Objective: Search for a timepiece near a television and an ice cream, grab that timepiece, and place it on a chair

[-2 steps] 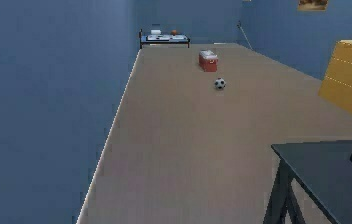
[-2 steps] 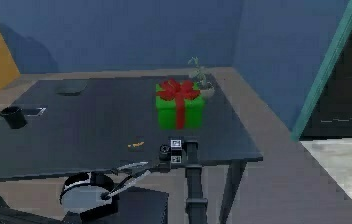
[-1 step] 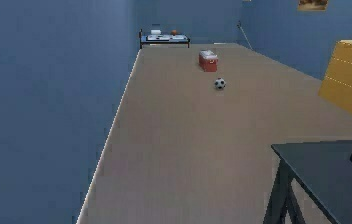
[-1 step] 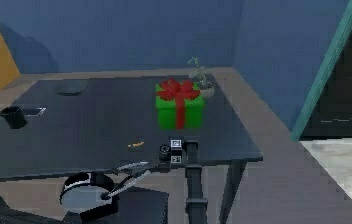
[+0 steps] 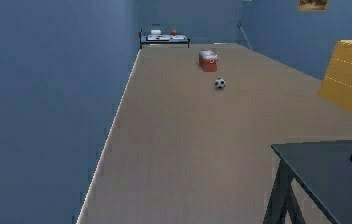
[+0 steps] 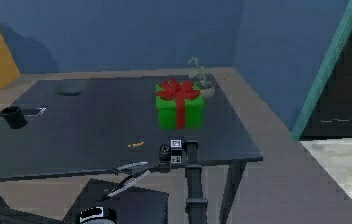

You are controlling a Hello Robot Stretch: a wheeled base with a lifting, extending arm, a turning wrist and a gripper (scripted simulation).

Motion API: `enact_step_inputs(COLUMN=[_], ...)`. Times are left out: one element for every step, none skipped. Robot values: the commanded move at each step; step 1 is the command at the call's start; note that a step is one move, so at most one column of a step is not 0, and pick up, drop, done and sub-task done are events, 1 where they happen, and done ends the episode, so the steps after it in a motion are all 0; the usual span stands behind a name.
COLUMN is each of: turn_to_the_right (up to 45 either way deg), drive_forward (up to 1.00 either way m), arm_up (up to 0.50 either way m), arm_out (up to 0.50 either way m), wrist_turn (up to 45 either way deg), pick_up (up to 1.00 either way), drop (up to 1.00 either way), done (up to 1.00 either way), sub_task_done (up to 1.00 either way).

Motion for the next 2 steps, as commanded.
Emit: enact_step_inputs(turn_to_the_right=[0.0, 0.0], drive_forward=[0.00, 0.00], arm_up=[0.10, 0.00], arm_out=[0.00, -0.08], wrist_turn=[0.0, 0.0], pick_up=[0.00, 0.00], drop=[0.00, 0.00], done=[0.00, 0.00], sub_task_done=[0.00, 0.00])
